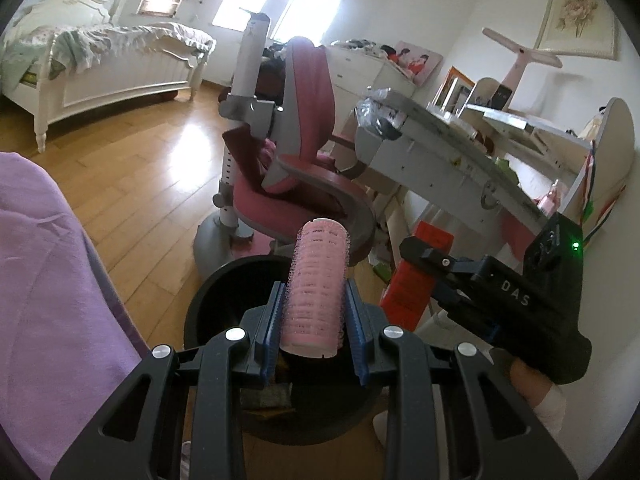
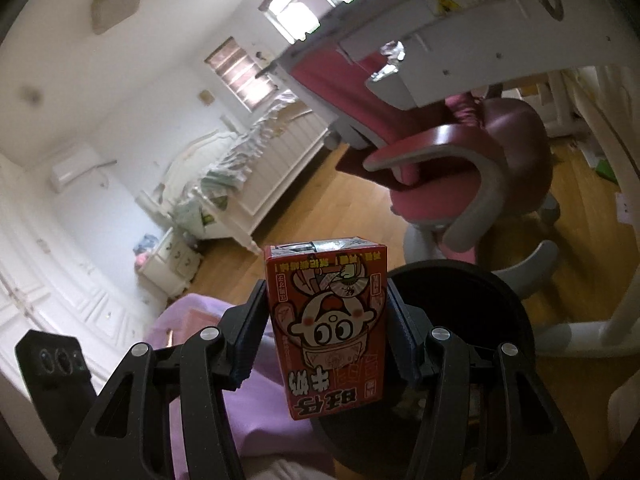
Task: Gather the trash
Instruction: 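Carry the pink roller and red box over the black bin and open both tools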
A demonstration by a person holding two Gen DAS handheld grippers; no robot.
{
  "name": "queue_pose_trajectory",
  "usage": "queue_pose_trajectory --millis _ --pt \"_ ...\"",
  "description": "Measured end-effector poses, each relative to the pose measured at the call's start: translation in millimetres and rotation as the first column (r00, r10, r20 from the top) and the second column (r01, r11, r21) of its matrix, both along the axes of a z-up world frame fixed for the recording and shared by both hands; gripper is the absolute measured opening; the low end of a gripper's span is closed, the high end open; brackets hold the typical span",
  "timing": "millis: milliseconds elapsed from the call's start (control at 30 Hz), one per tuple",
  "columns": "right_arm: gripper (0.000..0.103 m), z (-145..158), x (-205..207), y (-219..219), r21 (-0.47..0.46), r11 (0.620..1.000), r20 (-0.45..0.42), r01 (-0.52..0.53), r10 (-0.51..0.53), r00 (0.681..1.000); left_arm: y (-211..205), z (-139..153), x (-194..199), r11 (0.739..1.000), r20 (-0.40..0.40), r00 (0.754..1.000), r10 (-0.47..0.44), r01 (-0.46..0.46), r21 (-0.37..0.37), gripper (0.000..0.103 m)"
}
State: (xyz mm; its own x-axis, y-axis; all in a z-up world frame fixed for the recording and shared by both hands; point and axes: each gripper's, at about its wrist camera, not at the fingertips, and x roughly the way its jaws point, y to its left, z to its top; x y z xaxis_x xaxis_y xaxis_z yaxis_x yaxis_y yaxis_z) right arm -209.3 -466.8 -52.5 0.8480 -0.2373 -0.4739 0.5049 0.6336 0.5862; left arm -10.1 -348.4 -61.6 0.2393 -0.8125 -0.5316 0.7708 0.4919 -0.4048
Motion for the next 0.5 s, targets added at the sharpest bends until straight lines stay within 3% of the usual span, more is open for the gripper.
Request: queue_pose_trajectory --millis 500 --pt "0.056 -17 0 -10 0.039 0.999 -0.033 0.022 -0.021 0.999 -32 -15 2 0.997 -0.029 0.999 -0.036 0.038 0.063 0.032"
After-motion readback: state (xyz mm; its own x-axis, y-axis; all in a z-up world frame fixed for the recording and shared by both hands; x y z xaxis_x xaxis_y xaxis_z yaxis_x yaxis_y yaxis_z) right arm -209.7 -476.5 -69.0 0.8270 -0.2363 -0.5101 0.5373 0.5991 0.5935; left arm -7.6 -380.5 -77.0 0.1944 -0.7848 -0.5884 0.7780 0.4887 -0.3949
